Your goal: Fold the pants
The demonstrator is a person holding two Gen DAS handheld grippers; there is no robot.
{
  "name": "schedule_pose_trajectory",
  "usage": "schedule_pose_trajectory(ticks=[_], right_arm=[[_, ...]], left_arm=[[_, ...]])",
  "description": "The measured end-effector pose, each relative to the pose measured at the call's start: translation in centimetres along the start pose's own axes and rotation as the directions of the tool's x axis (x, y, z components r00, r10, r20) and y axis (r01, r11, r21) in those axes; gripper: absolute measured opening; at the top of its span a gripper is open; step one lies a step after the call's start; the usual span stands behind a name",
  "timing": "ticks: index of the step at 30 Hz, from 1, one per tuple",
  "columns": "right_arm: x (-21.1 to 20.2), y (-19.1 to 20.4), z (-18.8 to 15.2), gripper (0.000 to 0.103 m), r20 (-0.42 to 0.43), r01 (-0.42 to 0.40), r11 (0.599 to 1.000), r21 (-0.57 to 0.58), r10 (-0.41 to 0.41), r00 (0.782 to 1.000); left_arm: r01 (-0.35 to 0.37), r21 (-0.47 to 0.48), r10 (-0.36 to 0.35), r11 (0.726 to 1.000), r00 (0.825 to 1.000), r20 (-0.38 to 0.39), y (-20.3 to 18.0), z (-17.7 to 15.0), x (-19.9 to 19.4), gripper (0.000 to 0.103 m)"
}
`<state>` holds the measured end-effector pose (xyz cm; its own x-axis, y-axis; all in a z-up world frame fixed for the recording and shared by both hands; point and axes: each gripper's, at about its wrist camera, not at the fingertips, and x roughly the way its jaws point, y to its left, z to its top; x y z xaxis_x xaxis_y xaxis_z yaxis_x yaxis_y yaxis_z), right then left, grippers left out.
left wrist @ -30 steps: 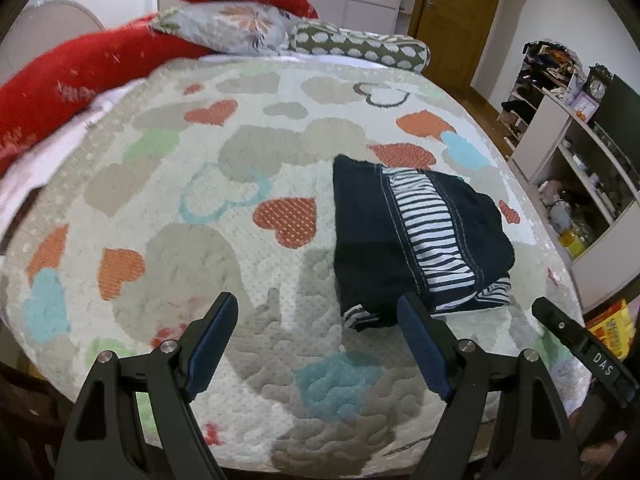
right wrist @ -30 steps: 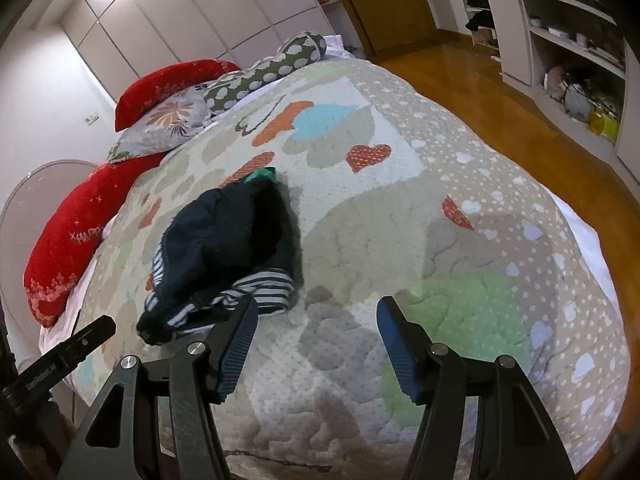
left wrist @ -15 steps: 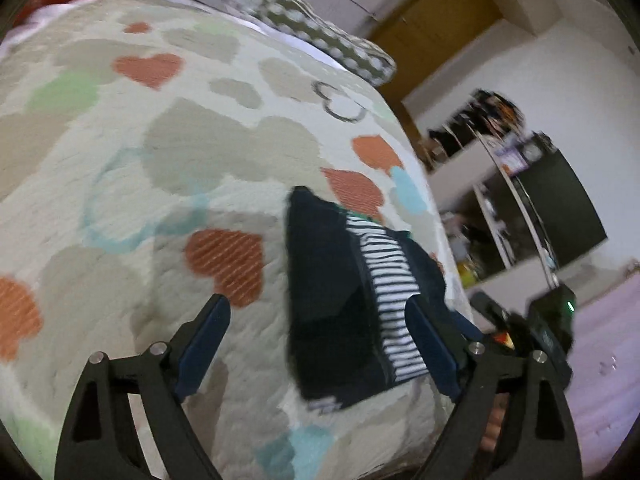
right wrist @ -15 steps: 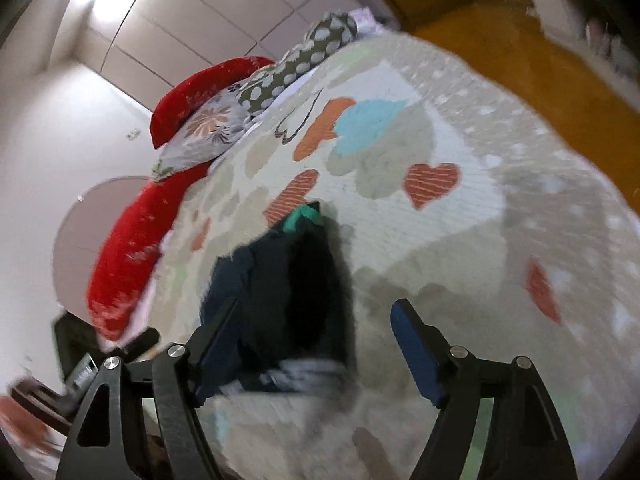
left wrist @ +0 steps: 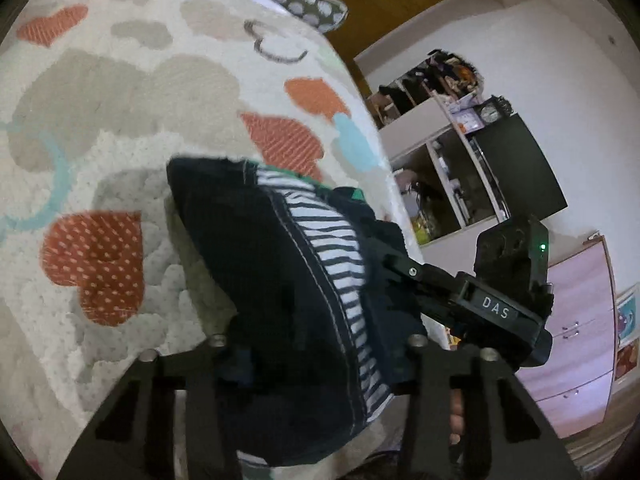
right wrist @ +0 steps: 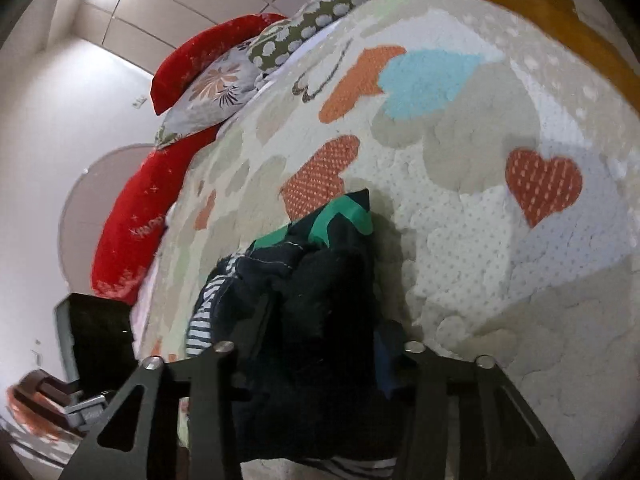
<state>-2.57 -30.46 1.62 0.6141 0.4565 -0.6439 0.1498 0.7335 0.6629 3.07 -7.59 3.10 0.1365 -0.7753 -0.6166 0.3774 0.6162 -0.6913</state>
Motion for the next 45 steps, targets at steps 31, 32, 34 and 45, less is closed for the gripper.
schedule_pose_trajectory(ticks=[31,32,34,45], right_arm=[[4.0,10.1,6.7,0.052,0.139,0.176,0.947,-0.268,-0.143,0.98],[3.4,10.7,6.1,0.052,0.149,0.165,0.944,-0.286,-0.126,0.981],[2.8,11.6,4.8,0.045,0.137,0.125,0.943,-0.309,-0.086,0.987],[5.5,9.6,2.2,0.031,0.049,0.121,0.962,-0.245,-0.112,0.992]], left_arm=[[-0.305,-0.13,0.328,0.943,0.92,0.216,5.5,6.1,-8.0,0.07],[-0.313,-0.13,0.334,0.941,0.918,0.213,5.4,5.9,-7.9,0.071],[-0.334,-0.128,0.353,0.934,0.918,0.181,5.7,5.3,-6.8,0.071],[-0.365,-0.142,0.384,0.92,0.911,0.15,4.5,2.5,-6.3,0.071]])
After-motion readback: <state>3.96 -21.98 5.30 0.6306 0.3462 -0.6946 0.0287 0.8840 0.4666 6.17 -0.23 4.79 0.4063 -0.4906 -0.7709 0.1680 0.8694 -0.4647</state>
